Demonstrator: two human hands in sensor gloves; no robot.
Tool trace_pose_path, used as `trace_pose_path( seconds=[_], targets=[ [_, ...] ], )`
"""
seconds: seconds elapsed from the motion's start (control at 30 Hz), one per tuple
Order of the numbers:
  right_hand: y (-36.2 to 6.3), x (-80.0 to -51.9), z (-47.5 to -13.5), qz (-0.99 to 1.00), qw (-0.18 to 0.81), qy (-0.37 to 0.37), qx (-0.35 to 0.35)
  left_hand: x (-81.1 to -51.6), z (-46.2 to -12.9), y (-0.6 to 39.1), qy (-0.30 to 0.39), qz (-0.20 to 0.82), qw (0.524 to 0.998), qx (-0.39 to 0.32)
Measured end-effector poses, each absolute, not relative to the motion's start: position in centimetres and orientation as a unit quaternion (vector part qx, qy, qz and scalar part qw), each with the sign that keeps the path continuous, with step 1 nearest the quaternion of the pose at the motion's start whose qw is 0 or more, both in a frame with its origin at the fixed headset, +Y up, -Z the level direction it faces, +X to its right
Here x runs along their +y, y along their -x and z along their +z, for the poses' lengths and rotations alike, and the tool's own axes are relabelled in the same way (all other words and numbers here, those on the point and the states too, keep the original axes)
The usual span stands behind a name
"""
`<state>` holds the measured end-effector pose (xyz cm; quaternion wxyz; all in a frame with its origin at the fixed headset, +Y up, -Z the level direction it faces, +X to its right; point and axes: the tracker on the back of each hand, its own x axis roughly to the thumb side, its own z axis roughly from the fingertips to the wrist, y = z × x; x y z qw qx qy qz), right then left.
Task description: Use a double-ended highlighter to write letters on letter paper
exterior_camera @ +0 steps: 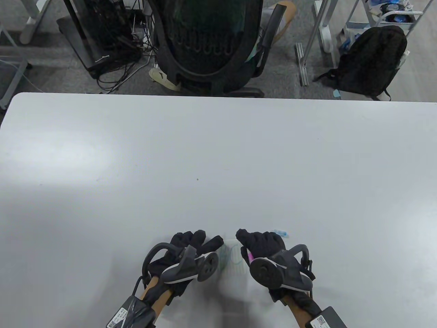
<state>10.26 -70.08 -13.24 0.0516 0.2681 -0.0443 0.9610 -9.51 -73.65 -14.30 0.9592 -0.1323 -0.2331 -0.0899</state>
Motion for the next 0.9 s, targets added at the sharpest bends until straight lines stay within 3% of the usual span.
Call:
trace_pose_path(
  seconds=[0.63,0.9],
  targets=[
    [-9.7,-69.8,-11.7,0.947,-0.081,-0.287,-0.117,-70.5,-13.2,10.8,0.074,-0.030,0.973,-0.217],
    [-9.2,-70.4,-11.4,0.940,-0.130,-0.296,-0.113,-69.9,-11.4,10.1,0.051,-0.003,0.969,-0.242]
  ],
)
